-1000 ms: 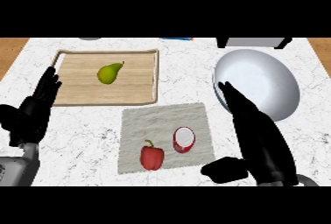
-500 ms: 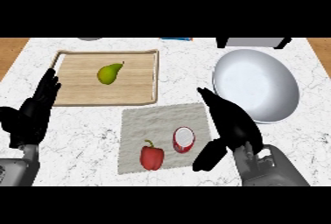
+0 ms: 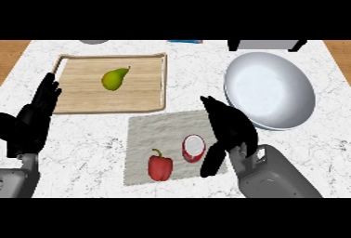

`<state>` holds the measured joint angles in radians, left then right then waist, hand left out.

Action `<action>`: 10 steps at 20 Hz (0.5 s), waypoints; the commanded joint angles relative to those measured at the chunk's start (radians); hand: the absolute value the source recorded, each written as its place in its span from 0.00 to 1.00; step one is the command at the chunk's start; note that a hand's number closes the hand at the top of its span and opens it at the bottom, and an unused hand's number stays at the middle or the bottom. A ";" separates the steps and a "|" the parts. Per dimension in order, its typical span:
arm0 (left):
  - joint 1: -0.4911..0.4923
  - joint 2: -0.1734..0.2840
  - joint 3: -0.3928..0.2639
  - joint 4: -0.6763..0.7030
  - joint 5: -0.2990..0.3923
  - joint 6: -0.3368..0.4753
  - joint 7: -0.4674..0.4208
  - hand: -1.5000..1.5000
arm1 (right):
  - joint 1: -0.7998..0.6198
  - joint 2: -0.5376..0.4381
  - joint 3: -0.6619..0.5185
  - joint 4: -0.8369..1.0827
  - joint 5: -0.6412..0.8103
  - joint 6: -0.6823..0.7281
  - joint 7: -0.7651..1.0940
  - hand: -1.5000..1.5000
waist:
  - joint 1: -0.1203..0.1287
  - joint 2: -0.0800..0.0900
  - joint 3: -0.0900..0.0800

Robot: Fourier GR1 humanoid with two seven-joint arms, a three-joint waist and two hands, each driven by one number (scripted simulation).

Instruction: Pick the can from the placemat and place it in the bowl

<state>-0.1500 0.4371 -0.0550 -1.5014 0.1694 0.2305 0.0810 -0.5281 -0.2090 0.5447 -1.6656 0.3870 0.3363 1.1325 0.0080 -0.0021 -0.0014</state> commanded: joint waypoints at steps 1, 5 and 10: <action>0.004 0.002 0.005 -0.028 -0.009 -0.008 0.010 0.50 | -0.035 -0.002 0.027 -0.006 0.066 0.069 0.161 0.00 | -0.006 -0.001 0.001; 0.031 -0.018 0.019 -0.030 -0.003 -0.013 0.002 0.50 | -0.017 0.095 0.082 0.081 0.162 -0.002 0.142 0.00 | -0.001 0.000 0.001; -0.036 -0.025 0.032 0.040 -0.020 -0.035 0.001 0.50 | -0.014 0.131 0.004 0.143 0.119 0.062 0.111 0.00 | -0.009 0.003 0.001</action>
<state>-0.1430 0.4290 -0.0280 -1.5139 0.1609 0.2028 0.0882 -0.5116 -0.1425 0.5671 -1.5768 0.5012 0.3488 1.0943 0.0027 -0.0012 -0.0005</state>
